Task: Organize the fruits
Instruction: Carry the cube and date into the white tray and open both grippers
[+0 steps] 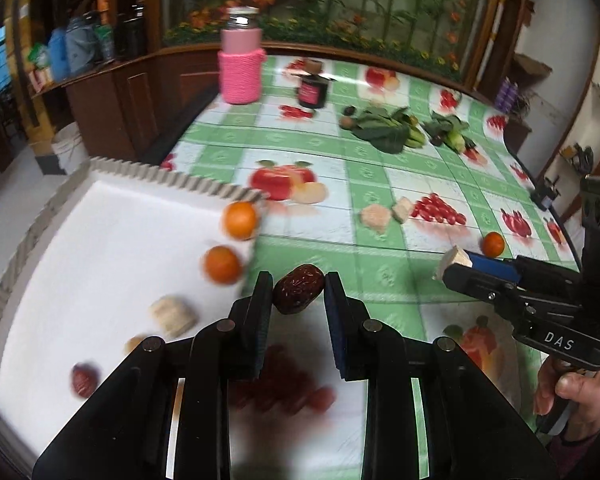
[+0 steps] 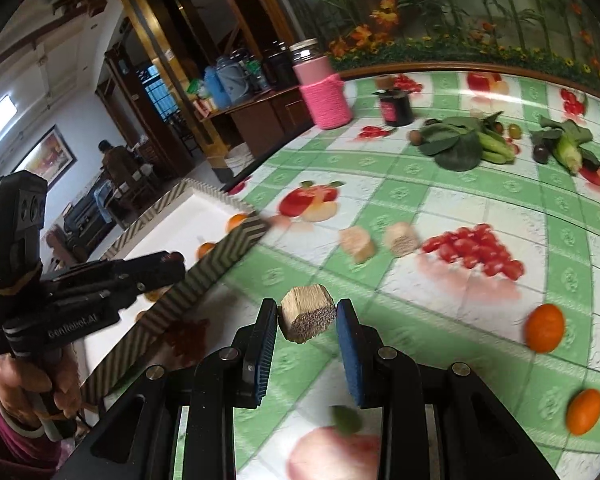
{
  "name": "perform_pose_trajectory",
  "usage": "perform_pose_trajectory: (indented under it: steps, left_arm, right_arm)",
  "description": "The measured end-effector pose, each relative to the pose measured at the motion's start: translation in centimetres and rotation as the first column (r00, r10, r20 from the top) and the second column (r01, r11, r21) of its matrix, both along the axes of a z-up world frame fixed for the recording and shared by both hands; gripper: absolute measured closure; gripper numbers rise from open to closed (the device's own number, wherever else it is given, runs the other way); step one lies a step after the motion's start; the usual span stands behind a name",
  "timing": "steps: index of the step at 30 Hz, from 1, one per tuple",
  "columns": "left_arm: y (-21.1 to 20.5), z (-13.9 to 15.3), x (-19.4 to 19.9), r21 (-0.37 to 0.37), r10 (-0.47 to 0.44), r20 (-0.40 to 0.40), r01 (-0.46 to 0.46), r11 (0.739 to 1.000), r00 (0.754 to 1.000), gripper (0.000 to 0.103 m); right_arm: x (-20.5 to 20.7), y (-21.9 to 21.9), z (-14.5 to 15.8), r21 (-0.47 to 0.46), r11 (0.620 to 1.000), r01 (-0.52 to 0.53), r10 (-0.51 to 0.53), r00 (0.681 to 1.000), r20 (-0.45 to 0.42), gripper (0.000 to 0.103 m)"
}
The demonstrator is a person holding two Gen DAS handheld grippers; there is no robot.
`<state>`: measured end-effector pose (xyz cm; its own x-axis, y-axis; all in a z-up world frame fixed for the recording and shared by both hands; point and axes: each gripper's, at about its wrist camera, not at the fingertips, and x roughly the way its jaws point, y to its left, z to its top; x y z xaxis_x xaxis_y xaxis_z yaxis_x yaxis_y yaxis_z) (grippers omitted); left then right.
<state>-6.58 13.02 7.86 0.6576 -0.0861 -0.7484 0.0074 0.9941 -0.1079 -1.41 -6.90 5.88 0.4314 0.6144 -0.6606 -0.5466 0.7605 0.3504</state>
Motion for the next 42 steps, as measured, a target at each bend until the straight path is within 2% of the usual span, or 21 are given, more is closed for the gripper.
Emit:
perform_pose_trajectory:
  steps: [12,21,31,42]
  left_arm:
    - [8.4,1.1,-6.3,-0.029,0.139,0.050,-0.137,0.990,0.989,0.077]
    - [12.6,0.6,-9.1,-0.041,0.217,0.052,-0.215,0.976,0.975,0.077]
    - [15.5,-0.2,-10.3,-0.039,0.283,0.032,-0.282,0.959,0.959,0.077]
    - [15.7,-1.9,-9.2,-0.006,0.297,-0.001,-0.297,0.955,0.955,0.077]
  right_arm:
    - [-2.9,7.4,1.6,-0.017,0.993,-0.115,0.115,0.993,0.034,0.074]
    - [-4.6,11.2,2.1,-0.038,0.982,-0.185,0.187,0.981,0.042,0.074]
    - [-5.3,13.7,2.2,-0.042,0.970,-0.238,0.240,0.970,0.044,0.074]
    - [-6.0,17.5,1.4,-0.067,0.946,-0.318,0.320,0.947,0.024,0.074]
